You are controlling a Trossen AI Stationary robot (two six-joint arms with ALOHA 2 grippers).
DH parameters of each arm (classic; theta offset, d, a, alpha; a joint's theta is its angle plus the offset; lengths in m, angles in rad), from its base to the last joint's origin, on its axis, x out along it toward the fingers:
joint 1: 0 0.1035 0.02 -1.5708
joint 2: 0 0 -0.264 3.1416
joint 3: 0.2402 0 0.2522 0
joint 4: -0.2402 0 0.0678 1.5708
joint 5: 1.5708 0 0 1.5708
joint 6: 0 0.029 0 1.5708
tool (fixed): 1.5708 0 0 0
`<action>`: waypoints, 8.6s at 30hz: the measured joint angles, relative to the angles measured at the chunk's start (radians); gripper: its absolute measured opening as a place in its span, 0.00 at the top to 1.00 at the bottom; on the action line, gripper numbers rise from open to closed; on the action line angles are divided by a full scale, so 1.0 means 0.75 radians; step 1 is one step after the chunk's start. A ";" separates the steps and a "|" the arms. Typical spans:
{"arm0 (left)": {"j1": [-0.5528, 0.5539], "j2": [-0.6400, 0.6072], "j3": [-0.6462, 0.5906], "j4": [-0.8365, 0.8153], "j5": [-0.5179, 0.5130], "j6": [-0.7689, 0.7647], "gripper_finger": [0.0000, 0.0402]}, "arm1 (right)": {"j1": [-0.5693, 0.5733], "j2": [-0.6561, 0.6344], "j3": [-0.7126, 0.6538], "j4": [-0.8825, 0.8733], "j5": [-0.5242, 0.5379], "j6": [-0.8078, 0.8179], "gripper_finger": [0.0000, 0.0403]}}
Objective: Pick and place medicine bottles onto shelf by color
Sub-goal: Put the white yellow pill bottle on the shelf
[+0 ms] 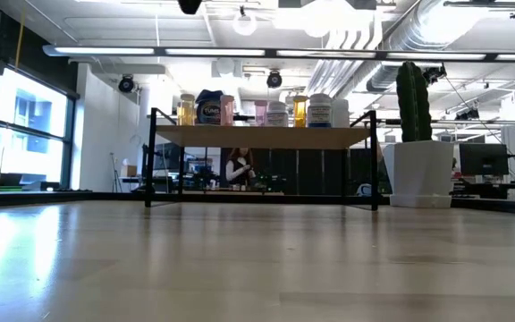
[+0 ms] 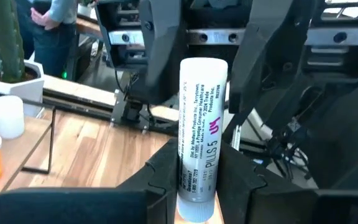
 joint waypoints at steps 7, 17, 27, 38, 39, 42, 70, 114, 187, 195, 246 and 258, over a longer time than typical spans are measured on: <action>0.000 -0.001 0.000 -0.153 -0.001 0.075 0.81 | -0.001 -0.010 0.000 -0.020 -0.095 0.033 0.53; -0.029 -0.001 0.000 -0.324 -0.004 0.213 0.81 | -0.025 -0.047 -0.001 -0.124 -0.178 0.158 0.52; -0.095 -0.001 0.000 -0.508 -0.011 0.324 0.81 | -0.093 -0.064 -0.001 -0.293 -0.467 0.288 0.52; -0.219 -0.001 0.000 -0.593 -0.157 0.323 0.81 | -0.193 -0.064 -0.001 -0.488 -0.849 0.289 0.52; -0.232 -0.001 0.000 -0.602 -0.179 0.324 0.81 | -0.203 -0.064 -0.001 -0.508 -0.868 0.288 0.52; -0.274 -0.001 0.000 -0.634 -0.252 0.324 0.81 | -0.236 -0.064 -0.001 -0.564 -0.954 0.285 0.52; -0.523 0.207 0.001 -0.797 -0.417 0.158 0.81 | -0.291 0.091 -0.001 -0.563 -1.231 0.203 0.52; -0.519 0.260 0.002 -0.435 -0.322 -0.087 0.81 | -0.042 0.221 -0.002 -0.384 -1.046 -0.143 0.58; -0.186 0.085 0.002 -0.615 -0.234 0.258 0.43 | -0.042 -0.022 -0.001 -0.641 -0.581 0.002 0.83; -0.057 -0.015 0.002 -0.468 -0.235 0.419 0.43 | -0.042 -0.119 -0.001 -0.508 -0.394 -0.045 0.83; 0.056 -0.037 0.002 1.108 -0.010 -0.202 0.45 | -0.040 0.113 -0.001 1.224 -0.423 -0.819 0.83; 0.010 -0.022 0.002 1.130 -0.007 -0.181 0.45 | -0.038 0.224 -0.001 1.372 -0.431 -0.789 0.83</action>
